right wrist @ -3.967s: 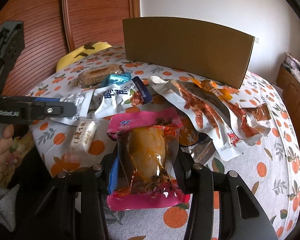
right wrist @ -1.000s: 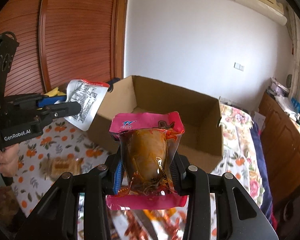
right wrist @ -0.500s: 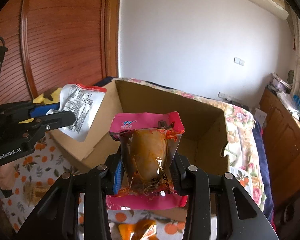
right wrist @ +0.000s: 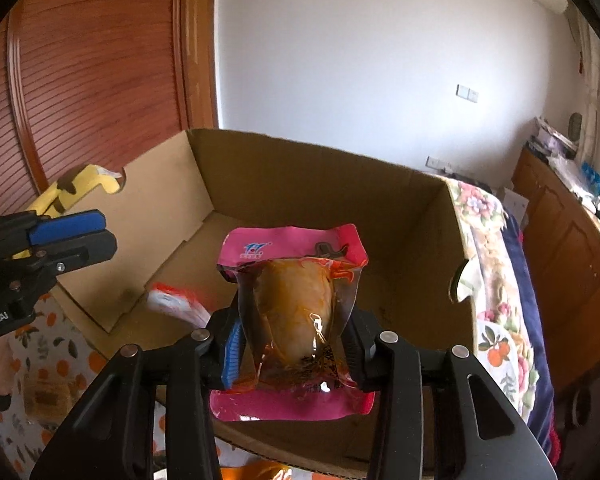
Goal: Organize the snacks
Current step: 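Carry both packets over the cardboard box and open both tools to drop them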
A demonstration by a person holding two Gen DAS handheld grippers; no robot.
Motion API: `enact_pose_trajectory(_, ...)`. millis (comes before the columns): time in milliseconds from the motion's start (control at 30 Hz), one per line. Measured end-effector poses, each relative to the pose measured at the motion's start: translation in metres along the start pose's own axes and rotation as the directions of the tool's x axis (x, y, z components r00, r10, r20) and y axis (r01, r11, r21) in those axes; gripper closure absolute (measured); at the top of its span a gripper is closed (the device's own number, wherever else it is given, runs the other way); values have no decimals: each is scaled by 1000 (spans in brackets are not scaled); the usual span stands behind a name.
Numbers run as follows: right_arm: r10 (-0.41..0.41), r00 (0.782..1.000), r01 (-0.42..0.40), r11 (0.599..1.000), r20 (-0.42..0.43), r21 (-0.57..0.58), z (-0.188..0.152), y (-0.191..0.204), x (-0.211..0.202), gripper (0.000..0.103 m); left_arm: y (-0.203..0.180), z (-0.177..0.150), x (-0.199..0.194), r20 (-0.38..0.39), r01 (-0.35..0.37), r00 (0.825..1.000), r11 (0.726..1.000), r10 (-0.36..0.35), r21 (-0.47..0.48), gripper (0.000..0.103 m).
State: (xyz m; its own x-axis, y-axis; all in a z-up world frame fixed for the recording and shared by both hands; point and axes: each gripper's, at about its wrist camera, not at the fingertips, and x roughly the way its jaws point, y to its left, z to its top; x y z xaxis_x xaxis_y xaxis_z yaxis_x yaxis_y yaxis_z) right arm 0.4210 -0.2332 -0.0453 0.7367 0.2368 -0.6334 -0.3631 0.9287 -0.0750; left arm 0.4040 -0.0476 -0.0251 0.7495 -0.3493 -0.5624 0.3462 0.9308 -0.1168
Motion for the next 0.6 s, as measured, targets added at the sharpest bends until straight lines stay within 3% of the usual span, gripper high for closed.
enact_pose_trajectory(200,17,1000,-17,1000,-1,13,-1,-4,-1,46,-9,-8,-10,11,-4,1000,1000,4,27,67)
enact_pose_trajectory(367,31,1000,-31,1000,-1,5,-1,-3,-7,42,-19,-13,-23,19,3,1000,999,-4,51,66)
enact_pose_trajectory(433,30,1000,-30,1000,-6,-5,0,0,-8,31,-23,-14,-27,22,0,1000,998,-1,60,66)
enact_pose_trajectory(600,14,1000,-14,1000,1,-8,3,0,-18,29,-26,-17,-35,23,0,1000,998,-1,62,66)
